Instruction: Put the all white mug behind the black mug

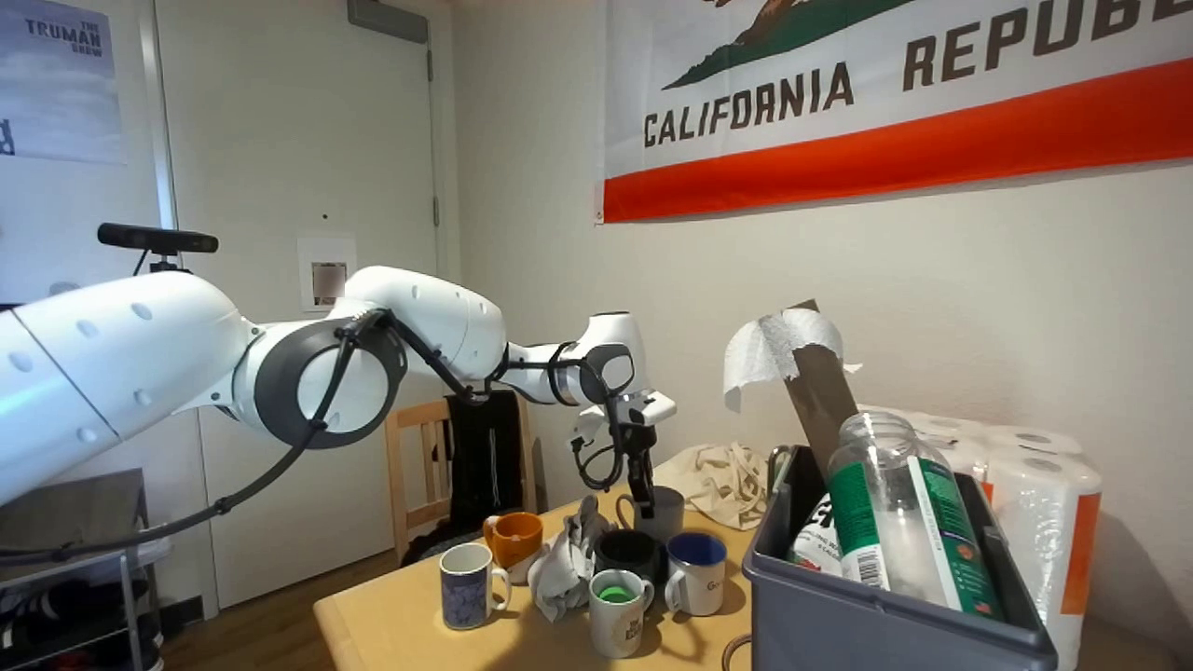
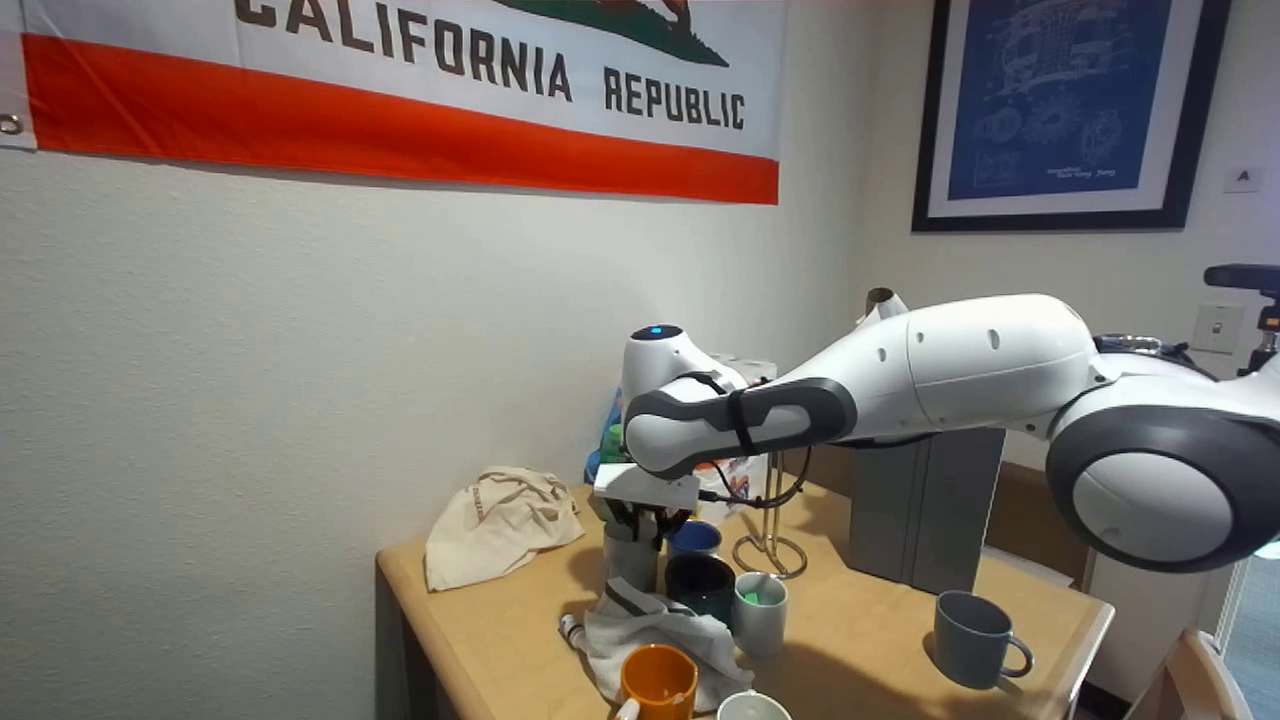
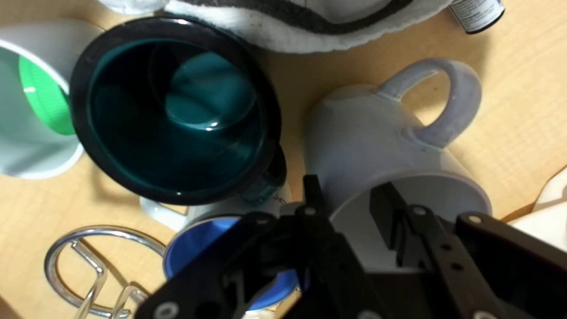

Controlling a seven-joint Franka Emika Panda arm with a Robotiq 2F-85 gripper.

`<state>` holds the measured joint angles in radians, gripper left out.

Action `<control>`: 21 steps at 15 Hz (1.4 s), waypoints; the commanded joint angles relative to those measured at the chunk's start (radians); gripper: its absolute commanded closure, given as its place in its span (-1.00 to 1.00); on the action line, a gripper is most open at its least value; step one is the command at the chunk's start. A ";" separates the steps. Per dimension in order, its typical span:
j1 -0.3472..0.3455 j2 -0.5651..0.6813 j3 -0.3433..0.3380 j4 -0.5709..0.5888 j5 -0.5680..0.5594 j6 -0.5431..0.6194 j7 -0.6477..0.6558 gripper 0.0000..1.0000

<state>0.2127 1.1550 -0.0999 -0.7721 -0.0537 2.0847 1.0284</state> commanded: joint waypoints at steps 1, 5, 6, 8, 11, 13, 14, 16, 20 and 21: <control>0.000 -0.003 -0.003 0.048 0.005 -0.068 0.020 -0.37; 0.011 -0.029 0.000 0.078 0.000 -0.140 0.001 -0.96; 0.015 -0.039 0.002 0.086 -0.002 -0.168 -0.007 -1.00; 0.027 -0.074 0.010 0.093 -0.002 -0.231 -0.036 -1.00; 0.048 -0.145 0.019 0.086 -0.003 -0.328 -0.090 -1.00; 0.061 -0.200 0.020 0.068 -0.007 -0.386 -0.117 -1.00; 0.067 -0.229 0.018 0.057 -0.007 -0.411 -0.131 -1.00; 0.074 -0.286 0.020 0.034 -0.005 -0.458 -0.157 -1.00; 0.080 -0.408 0.018 -0.056 0.000 -0.518 -0.189 -1.00; 0.082 -0.439 0.017 -0.090 -0.002 -0.524 -0.185 -1.00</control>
<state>0.2905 0.8475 -0.0875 -0.7052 -0.0560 1.5857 0.8624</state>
